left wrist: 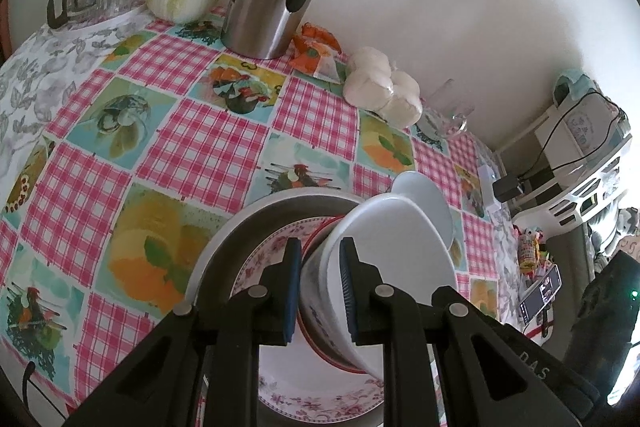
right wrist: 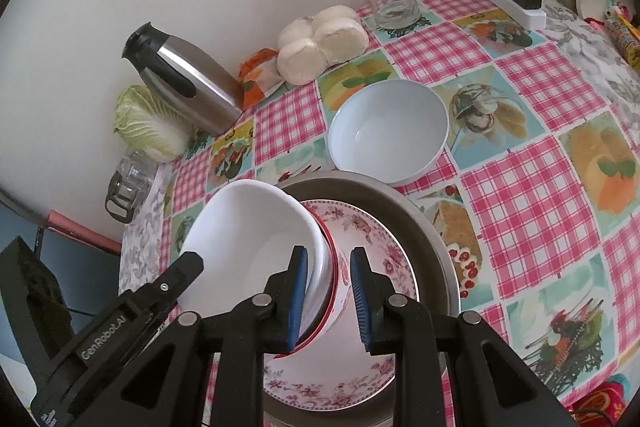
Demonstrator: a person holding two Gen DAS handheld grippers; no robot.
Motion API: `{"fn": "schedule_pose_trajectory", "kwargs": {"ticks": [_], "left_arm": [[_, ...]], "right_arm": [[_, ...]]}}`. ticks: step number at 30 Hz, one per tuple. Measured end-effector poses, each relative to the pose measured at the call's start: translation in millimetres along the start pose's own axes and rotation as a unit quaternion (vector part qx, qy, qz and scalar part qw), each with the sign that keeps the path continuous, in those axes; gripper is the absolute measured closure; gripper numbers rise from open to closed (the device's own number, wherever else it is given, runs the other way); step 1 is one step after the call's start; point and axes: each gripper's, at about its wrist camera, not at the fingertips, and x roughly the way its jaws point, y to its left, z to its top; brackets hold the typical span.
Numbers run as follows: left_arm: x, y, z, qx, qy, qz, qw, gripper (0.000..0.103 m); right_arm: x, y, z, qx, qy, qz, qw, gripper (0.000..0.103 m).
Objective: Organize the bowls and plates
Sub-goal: 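Open both tools and release the white square bowl, then move both tools to the rim of the pale blue round bowl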
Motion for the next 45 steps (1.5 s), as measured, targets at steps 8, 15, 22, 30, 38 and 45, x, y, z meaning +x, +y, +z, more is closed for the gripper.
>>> {"fn": "schedule_pose_trajectory", "kwargs": {"ticks": [8, 15, 22, 30, 38, 45], "left_arm": [[-3, -1, 1, 0.006, -0.007, 0.000, 1.0000, 0.085], [-10, -6, 4, 0.009, -0.027, 0.005, 0.9996, 0.060], [-18, -3, 6, 0.008, -0.050, 0.034, 0.9982, 0.037], [-17, 9, 8, -0.005, -0.059, 0.084, 0.9947, 0.022], [-19, 14, 8, -0.007, -0.076, 0.121, 0.9898, 0.012], [-22, 18, 9, -0.007, -0.090, 0.139, 0.9862, 0.007]], "right_arm": [[-2, 1, -1, -0.004, -0.004, 0.002, 1.000, 0.078], [-8, 11, 0, -0.034, -0.021, -0.006, 0.999, 0.057], [-12, 15, 1, -0.054, -0.039, -0.023, 0.998, 0.039], [-12, 15, 1, -0.062, -0.048, -0.029, 0.996, 0.023], [-14, 17, 1, -0.069, -0.060, -0.029, 0.995, 0.006], [-16, 16, 2, -0.070, -0.067, -0.029, 0.995, 0.001]]}}
